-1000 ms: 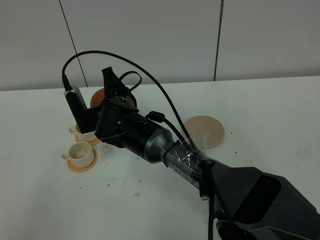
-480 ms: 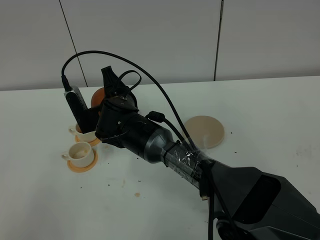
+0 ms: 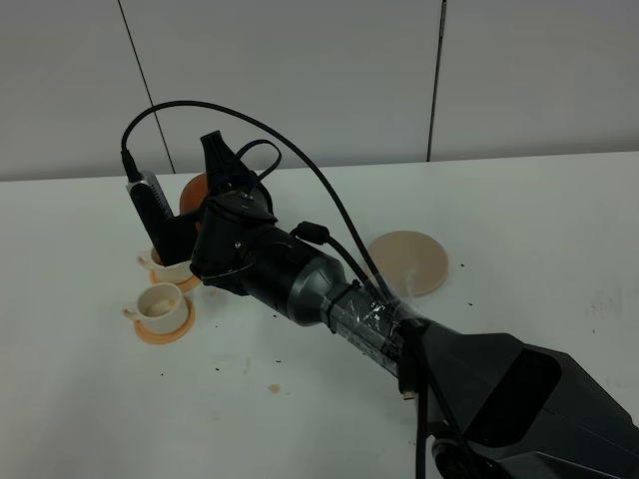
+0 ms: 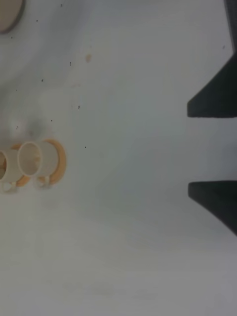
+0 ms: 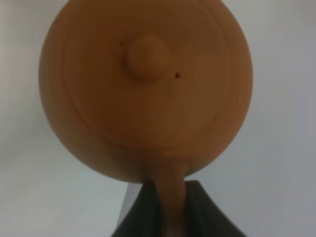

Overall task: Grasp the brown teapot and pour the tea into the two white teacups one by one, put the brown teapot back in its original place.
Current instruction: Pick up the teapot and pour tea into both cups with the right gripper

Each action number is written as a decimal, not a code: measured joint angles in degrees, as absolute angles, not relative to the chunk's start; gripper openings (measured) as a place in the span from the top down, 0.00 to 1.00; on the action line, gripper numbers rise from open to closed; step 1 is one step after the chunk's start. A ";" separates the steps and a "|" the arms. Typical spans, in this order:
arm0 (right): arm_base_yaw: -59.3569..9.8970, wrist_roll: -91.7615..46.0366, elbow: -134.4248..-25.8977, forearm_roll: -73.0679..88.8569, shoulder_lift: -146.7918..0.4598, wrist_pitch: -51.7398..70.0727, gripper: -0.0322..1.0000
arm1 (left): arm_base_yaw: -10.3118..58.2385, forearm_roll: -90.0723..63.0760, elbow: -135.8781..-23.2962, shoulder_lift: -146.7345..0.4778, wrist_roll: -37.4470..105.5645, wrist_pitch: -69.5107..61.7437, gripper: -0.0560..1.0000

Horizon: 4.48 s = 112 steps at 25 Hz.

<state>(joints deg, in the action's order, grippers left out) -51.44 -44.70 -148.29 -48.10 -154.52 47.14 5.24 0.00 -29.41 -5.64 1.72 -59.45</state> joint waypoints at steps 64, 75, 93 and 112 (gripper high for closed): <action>-52.41 -42.42 -148.29 -43.91 -154.84 49.01 0.88 | 5.24 0.00 -29.41 -5.64 1.57 -59.51 0.59; -52.29 -42.37 -148.29 -37.44 -151.95 51.03 0.88 | 5.24 0.00 -29.41 -5.64 1.57 -59.51 0.59; -50.51 -43.65 -148.29 -21.17 -149.79 63.70 0.88 | 5.24 0.00 -29.41 -5.64 1.57 -59.51 0.59; -39.75 -44.97 -148.29 8.86 -146.10 70.54 0.88 | 5.24 0.00 -29.41 -5.64 1.57 -59.51 0.59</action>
